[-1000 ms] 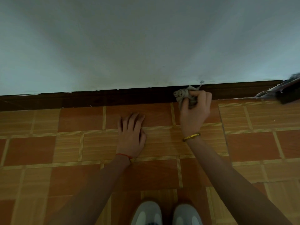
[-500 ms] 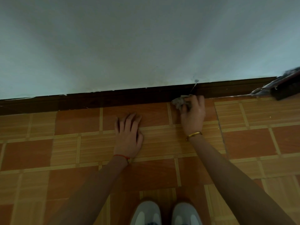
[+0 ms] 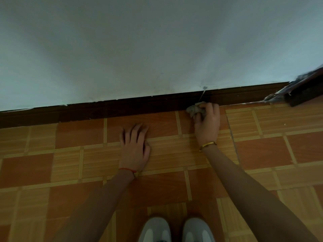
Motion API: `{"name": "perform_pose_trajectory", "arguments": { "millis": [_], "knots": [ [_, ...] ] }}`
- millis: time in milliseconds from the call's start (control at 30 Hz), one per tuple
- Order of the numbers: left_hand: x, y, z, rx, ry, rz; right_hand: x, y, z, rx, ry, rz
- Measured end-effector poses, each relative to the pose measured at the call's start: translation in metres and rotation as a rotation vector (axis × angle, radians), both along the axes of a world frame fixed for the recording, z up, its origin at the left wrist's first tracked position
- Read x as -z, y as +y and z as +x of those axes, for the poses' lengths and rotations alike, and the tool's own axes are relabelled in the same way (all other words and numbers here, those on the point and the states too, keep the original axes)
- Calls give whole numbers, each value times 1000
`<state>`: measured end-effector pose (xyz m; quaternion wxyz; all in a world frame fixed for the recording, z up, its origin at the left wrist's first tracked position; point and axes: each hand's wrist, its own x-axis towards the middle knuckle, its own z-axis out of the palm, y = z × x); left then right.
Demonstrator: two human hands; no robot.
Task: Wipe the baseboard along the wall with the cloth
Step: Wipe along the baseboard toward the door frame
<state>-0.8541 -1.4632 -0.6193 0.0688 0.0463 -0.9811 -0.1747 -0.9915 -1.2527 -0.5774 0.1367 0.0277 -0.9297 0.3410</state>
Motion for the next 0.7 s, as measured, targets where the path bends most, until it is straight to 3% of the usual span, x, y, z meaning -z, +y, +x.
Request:
{"name": "perform_pose_trajectory", "arguments": {
  "millis": [133, 333, 533, 700],
  "knots": [
    [-1, 1, -1, -5, -6, 2, -14, 16, -8, 180, 51, -118],
    [1, 1, 0, -1, 1, 12, -36, -16, 1, 48, 193, -209],
    [0, 1, 0, -3, 6, -10, -46, 9, -12, 234, 236, -298],
    [1, 3, -1, -8, 16, -20, -47, -1, -7, 174, 221, -297]
  ]
}}
